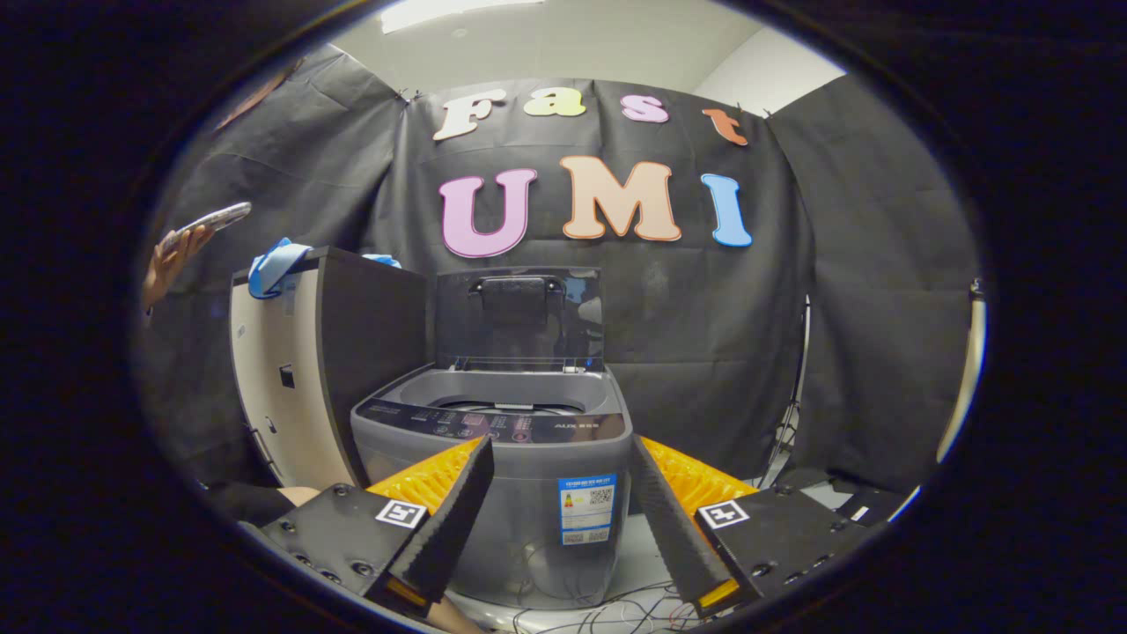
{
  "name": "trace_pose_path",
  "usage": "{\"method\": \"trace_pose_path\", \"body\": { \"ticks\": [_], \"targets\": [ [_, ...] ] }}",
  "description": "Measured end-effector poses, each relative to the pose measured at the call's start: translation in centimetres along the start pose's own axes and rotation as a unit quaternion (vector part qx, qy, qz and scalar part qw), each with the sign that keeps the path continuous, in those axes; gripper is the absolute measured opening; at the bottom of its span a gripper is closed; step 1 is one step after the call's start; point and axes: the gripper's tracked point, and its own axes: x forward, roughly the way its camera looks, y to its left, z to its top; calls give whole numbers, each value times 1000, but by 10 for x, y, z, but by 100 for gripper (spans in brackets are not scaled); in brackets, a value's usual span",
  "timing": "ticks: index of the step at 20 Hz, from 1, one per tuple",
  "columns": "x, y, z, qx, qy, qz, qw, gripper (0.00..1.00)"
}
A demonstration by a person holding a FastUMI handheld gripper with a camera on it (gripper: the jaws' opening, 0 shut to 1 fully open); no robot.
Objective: Put the clothes into the washing machine and then close the washing machine lid.
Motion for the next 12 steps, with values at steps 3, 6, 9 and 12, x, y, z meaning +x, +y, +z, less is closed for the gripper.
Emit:
{"method": "trace_pose_path", "body": {
  "ticks": [3, 6, 9, 12],
  "targets": [
    [0, 0, 0, 0, 0, 0, 1000, 96],
    [0, -2, 1, 1, -1, -3, 1000, 96],
    [2, 2, 7, 15, -4, -10, 1000, 96],
    [15, 25, 51, 39, -30, -4, 999, 96]
  ]
}}
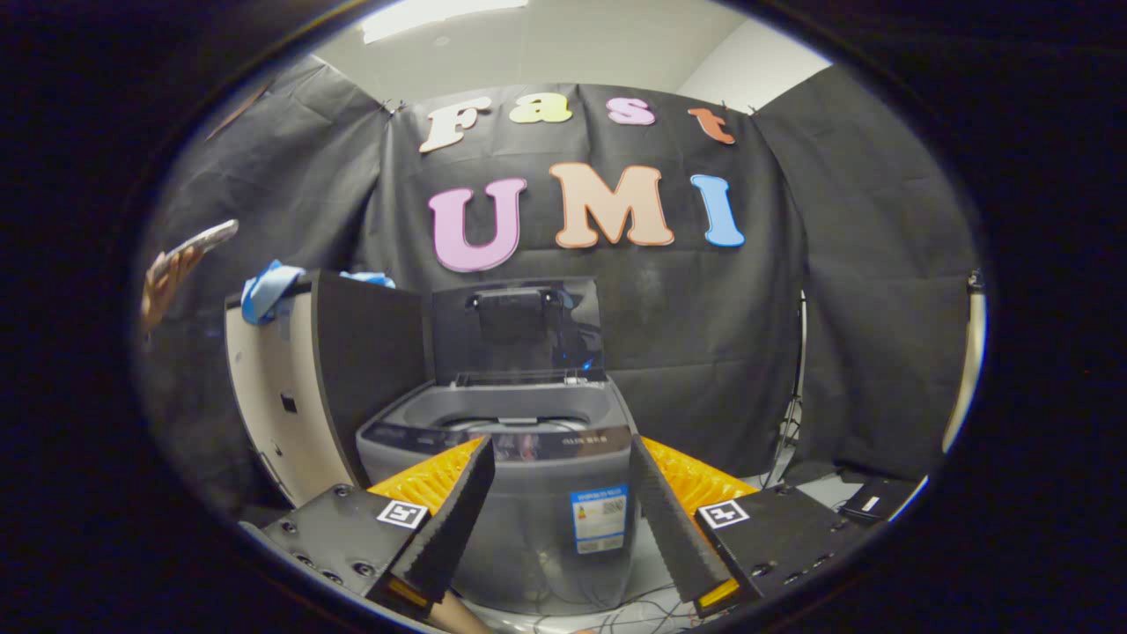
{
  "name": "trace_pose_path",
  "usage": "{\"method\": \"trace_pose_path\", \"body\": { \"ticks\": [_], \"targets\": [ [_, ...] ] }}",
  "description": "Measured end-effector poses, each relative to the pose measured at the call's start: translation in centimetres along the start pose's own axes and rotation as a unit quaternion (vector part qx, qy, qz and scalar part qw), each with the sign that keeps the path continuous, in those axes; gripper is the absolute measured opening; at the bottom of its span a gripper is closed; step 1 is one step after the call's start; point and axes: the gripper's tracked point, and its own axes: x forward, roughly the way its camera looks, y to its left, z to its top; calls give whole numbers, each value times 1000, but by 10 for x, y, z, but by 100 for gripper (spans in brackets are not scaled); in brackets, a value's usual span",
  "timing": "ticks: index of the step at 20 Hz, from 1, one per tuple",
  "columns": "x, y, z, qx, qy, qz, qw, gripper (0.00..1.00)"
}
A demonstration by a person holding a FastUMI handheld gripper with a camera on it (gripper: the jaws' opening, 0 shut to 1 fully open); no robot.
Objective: Put the clothes into the washing machine and then close the washing machine lid.
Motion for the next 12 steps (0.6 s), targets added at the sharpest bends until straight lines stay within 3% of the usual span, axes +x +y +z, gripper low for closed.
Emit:
{"method": "trace_pose_path", "body": {
  "ticks": [6, 12],
  "targets": [
    [64, 104, 100, 8, -1, 72, 997, 96],
    [126, 265, 172, -13, -11, 196, 980, 96]
  ]
}}
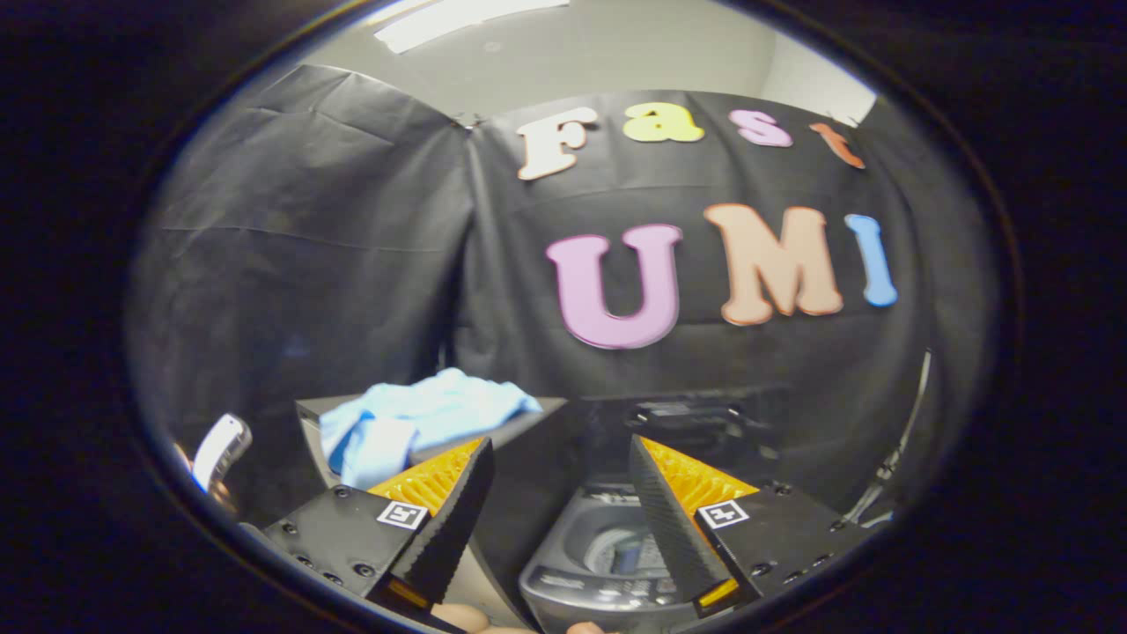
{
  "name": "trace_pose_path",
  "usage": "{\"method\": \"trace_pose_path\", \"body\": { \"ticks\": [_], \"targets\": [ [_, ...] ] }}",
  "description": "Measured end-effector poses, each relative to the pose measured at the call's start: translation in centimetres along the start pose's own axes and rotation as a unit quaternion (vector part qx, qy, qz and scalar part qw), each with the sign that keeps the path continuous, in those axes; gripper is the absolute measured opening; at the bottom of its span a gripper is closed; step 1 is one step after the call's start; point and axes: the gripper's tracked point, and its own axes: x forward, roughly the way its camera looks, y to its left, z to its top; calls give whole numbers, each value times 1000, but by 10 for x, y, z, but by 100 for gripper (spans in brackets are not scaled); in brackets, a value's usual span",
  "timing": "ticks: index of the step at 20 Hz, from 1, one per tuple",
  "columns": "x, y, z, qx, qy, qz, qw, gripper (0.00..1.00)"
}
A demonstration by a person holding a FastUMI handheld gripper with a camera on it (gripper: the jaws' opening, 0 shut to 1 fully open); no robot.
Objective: Put the clothes into the washing machine and then close the washing machine lid.
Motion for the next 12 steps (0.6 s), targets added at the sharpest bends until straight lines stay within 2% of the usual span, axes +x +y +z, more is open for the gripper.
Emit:
{"method": "trace_pose_path", "body": {
  "ticks": [2, 6, 9, 12],
  "targets": [
    [35, 37, 14, -1, 0, 30, 1000, 96],
    [92, 98, 12, -2, 53, 73, 996, 96],
    [125, 125, -11, -20, 108, 78, 991, 96],
    [141, 131, -41, -38, 171, 61, 983, 96]
  ]
}}
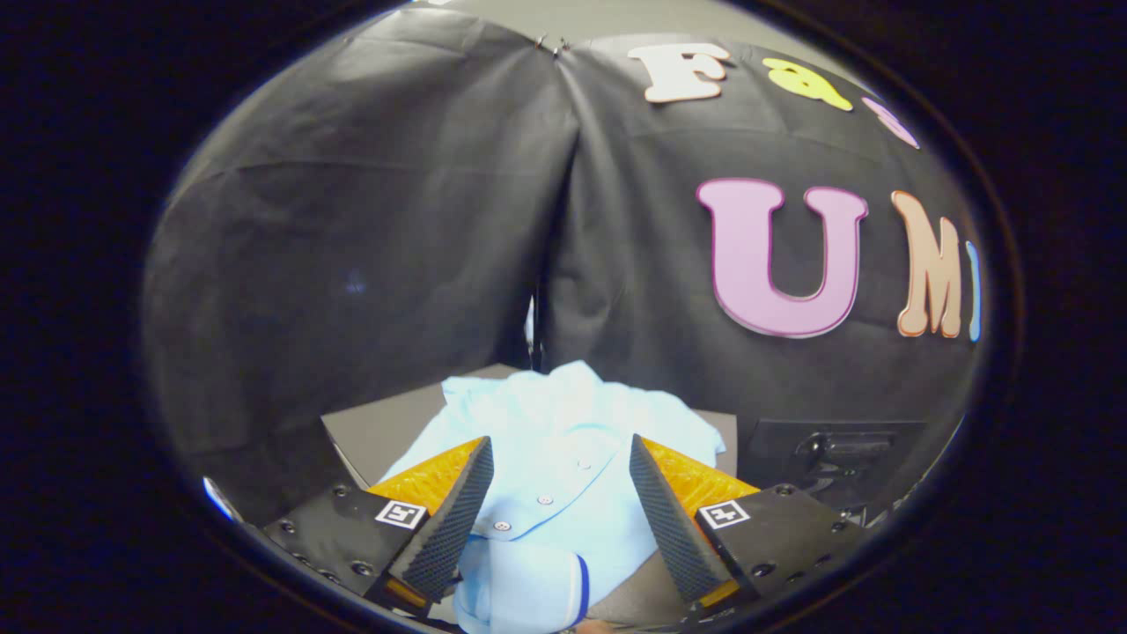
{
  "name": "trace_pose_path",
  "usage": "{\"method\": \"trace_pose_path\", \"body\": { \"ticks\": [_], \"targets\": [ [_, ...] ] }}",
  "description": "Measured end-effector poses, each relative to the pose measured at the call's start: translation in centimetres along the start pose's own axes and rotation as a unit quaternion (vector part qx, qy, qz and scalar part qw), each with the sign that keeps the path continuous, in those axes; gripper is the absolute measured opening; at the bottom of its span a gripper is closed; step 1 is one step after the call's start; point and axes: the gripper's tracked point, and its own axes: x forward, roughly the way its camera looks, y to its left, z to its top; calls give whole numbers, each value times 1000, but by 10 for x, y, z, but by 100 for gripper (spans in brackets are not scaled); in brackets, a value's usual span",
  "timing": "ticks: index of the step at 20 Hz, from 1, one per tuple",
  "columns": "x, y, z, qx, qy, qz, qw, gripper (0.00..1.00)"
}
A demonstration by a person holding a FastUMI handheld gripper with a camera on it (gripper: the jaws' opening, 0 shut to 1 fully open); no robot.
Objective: Put the clothes into the washing machine and then close the washing machine lid.
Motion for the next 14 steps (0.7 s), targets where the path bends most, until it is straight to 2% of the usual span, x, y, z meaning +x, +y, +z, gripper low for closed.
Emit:
{"method": "trace_pose_path", "body": {
  "ticks": [4, 8, 11, 14],
  "targets": [
    [18, -2, -30, -9, 59, -12, 998, 95],
    [24, 4, -37, 19, 62, 4, 998, 89],
    [25, 10, -37, 23, 55, 23, 998, 73],
    [25, 10, -34, 17, 52, 25, 998, 57]
  ]
}}
